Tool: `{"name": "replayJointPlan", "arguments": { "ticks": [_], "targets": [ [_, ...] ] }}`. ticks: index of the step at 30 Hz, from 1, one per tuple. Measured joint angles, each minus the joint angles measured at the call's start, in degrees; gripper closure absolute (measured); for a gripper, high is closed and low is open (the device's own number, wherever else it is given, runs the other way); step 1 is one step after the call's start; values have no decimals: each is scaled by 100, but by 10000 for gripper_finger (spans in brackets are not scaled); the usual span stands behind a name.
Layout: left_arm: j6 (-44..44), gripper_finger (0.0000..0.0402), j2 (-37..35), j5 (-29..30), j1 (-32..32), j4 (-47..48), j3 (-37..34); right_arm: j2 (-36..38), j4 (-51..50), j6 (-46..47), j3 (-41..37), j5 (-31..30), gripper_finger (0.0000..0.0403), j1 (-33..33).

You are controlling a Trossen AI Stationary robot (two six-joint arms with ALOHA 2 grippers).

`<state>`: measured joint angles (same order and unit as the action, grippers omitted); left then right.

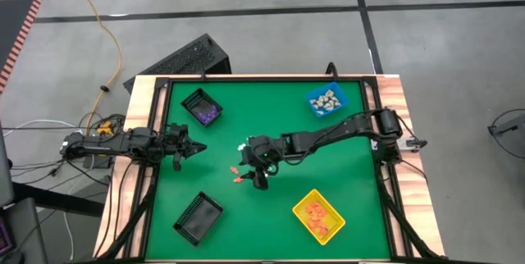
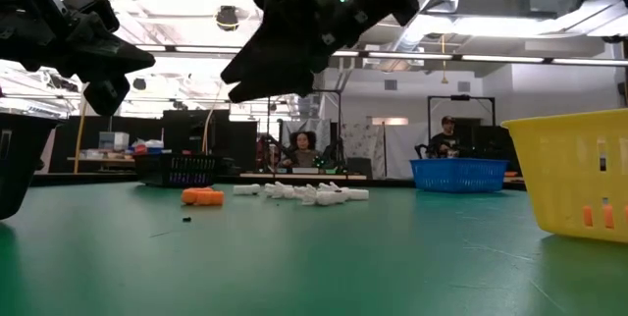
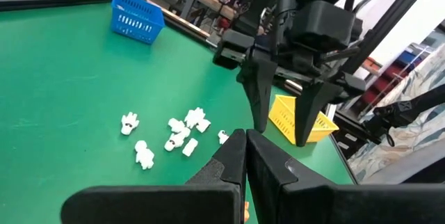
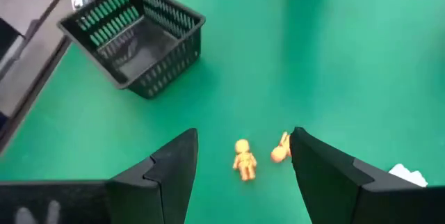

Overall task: Sort Halloween decoration
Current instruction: Put the orange skeleton toy into the yellow basket

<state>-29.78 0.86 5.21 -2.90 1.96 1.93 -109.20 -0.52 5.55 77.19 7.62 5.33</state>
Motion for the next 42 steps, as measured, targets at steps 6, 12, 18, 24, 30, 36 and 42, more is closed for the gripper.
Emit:
{"name": "replayJointPlan", "arguments": {
  "ticks": [6, 12, 18, 24, 30, 36, 42],
  "targets": [
    [-2, 402, -2, -1, -1, 0, 0, -287, 452, -402, 17, 15, 155, 11],
    [-1, 401, 30, 0, 0, -4, 0, -795, 608, -708, -2, 27, 155, 183],
    [-2, 402, 55, -4, 0, -2, 0, -1219, 970, -682, 0, -156, 155, 272],
    [-2, 401, 103, -2, -1, -4, 0, -1485, 1079, -258, 9, -334, 155, 252],
    [-2, 401, 107, -4, 0, -4, 0, -1548, 992, -16, 22, -390, 191, 286],
    [-2, 401, 107, -3, 0, -4, 0, -1557, 940, 291, 17, -680, 279, 327],
    [-2, 402, 107, -4, 0, -4, 0, -1494, 855, 719, 12, -678, 348, 324]
  ]
}}
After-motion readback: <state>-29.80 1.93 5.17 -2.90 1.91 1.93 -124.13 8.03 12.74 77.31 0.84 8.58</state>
